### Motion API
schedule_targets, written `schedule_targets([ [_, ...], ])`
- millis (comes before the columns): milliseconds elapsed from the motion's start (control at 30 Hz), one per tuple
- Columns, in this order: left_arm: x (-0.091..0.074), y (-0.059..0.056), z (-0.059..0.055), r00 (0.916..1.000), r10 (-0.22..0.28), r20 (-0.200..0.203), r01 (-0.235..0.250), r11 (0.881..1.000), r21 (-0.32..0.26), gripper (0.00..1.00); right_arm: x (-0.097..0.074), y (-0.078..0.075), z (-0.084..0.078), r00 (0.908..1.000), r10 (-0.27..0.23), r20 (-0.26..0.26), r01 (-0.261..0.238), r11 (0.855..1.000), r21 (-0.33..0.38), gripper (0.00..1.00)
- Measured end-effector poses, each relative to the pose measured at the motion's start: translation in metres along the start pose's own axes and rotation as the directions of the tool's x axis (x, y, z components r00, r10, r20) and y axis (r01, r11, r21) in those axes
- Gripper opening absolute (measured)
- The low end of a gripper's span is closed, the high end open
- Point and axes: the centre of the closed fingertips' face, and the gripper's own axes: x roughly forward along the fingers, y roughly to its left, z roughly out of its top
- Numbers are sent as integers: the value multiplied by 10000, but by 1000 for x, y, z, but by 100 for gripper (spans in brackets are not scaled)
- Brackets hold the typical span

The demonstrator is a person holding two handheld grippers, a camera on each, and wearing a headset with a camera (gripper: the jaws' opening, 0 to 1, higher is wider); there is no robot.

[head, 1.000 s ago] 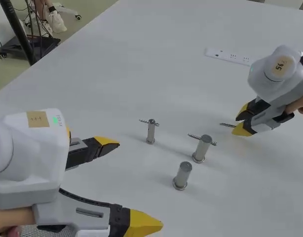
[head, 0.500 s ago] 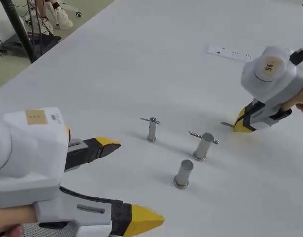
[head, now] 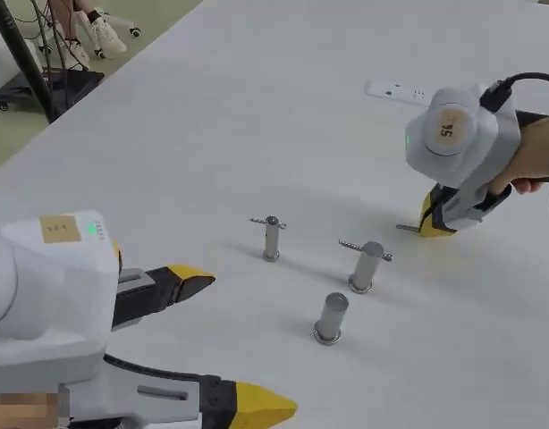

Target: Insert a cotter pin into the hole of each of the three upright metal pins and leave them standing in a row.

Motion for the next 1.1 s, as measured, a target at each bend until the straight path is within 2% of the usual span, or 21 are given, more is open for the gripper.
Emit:
schedule_targets([
  [200,1,-2,-2,9999,-66,-115,66,10000,-19,83,0,0,0,9993,255,-280,-258,9996,-112,0],
  [367,2,2,-4,9998,114,-165,-116,9998,-141,81,0,2,0,9988,314,-374,-325,9991,-289,0],
  [400,2,3,-4,9998,144,-150,-146,9998,-130,81,0,2,1,9995,183,-268,-204,9966,-797,0],
  [500,1,5,-4,9997,209,-119,-211,9996,-185,80,0,-2,-1,9999,112,2,-112,9996,-269,0],
  [633,1,6,-4,9997,225,-103,-227,9996,-183,80,-1,-1,-1,9994,188,281,-173,9985,-516,0],
  [733,0,4,-3,9998,190,-98,-191,9997,-154,80,-2,-1,-1,9992,6,389,15,9985,-550,0],
  [867,-1,6,-1,9997,263,-16,-263,9995,167,80,-11,-1,5,9949,-279,974,281,9996,-1,0],
  [1000,0,6,0,9997,253,19,-253,9995,210,80,-30,0,8,9906,-686,1183,681,9976,83,0],
  [1067,0,7,2,9995,316,97,-317,9993,190,78,-40,2,12,9844,-848,1539,757,9951,640,0],
  [1100,0,9,3,9992,385,143,-388,9991,181,77,-43,5,14,9834,-759,1647,598,9931,1006,0],
])
